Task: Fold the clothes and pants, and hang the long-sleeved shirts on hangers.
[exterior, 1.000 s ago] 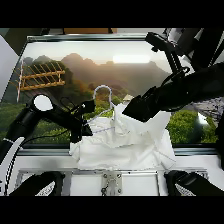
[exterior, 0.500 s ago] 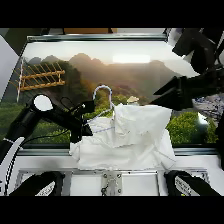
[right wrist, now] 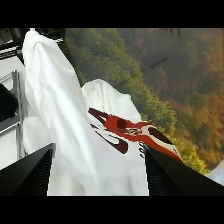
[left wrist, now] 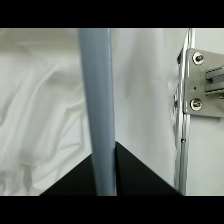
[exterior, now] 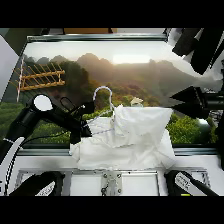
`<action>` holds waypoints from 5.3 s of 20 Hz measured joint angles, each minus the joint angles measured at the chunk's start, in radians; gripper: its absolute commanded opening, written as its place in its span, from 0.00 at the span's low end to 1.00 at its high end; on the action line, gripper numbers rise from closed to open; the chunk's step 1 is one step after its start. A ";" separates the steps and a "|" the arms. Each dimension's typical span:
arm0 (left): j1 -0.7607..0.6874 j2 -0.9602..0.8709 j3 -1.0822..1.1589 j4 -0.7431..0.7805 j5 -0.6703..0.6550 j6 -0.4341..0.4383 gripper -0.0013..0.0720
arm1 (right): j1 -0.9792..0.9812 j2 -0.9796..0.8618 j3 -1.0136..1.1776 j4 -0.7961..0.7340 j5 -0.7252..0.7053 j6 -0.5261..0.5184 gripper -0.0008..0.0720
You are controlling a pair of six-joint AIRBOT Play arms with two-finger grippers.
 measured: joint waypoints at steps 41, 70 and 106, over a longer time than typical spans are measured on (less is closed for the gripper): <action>0.001 0.000 -0.001 0.002 -0.015 -0.001 0.04 | 0.234 -0.097 -0.165 -0.030 0.009 -0.182 0.71; 0.013 0.000 0.000 0.007 -0.015 -0.127 0.58 | 0.234 -0.096 -0.167 -0.017 0.009 -0.179 0.03; -0.270 0.076 0.111 0.380 0.513 -1.479 0.51 | 0.233 0.132 -0.162 0.159 -0.391 -0.110 0.04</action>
